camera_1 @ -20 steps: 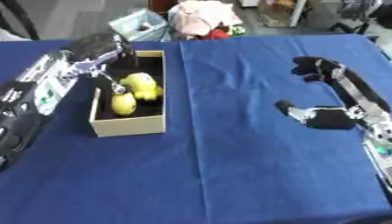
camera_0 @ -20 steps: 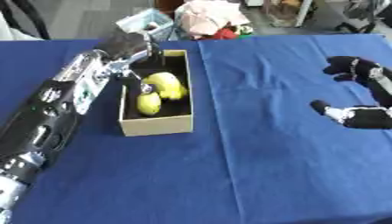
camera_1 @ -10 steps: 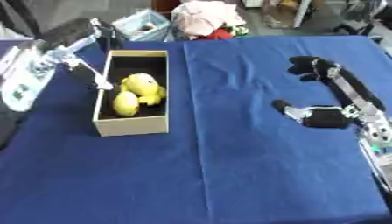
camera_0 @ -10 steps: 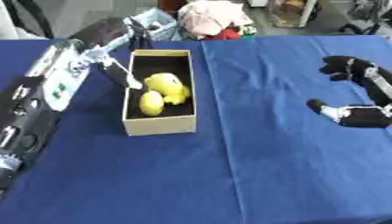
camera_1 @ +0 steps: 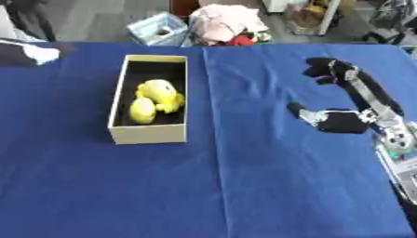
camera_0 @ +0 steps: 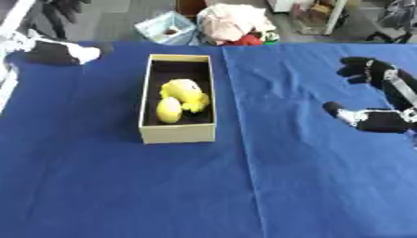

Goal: Pick up objects on the table and place them in the box.

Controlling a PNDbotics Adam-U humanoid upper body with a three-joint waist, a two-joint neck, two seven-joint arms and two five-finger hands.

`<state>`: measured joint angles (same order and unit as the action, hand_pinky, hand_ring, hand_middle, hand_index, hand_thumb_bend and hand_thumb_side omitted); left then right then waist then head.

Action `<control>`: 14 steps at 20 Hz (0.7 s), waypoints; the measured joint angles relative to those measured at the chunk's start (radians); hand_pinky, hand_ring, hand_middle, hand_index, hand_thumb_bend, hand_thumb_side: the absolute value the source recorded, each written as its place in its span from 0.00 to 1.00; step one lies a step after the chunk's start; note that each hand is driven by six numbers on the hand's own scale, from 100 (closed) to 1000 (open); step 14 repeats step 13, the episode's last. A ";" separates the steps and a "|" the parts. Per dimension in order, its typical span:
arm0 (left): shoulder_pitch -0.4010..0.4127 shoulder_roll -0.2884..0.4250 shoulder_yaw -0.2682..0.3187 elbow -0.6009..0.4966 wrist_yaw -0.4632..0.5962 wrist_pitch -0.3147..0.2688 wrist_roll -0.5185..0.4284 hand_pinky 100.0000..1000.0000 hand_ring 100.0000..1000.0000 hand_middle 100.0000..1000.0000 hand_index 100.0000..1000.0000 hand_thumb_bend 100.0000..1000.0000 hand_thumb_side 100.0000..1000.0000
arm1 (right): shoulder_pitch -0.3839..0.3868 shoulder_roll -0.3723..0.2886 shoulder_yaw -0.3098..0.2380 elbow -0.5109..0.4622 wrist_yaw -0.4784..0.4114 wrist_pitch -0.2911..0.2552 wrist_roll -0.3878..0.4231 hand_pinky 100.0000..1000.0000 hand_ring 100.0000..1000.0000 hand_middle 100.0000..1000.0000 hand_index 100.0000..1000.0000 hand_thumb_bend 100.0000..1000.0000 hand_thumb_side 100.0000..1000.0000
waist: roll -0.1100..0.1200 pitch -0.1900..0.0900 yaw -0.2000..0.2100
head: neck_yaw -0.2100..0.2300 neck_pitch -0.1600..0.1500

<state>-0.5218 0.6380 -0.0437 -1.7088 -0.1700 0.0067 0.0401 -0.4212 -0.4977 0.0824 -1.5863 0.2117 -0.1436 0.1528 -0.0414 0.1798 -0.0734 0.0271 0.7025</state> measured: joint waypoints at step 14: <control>0.188 -0.056 0.085 -0.092 0.072 0.035 0.071 0.53 0.39 0.41 0.61 0.64 0.00 | 0.017 0.001 -0.008 -0.011 -0.020 0.004 -0.051 0.75 0.77 0.68 0.87 0.36 0.18 | -0.004 -0.004 0.025 | 0.023 0.055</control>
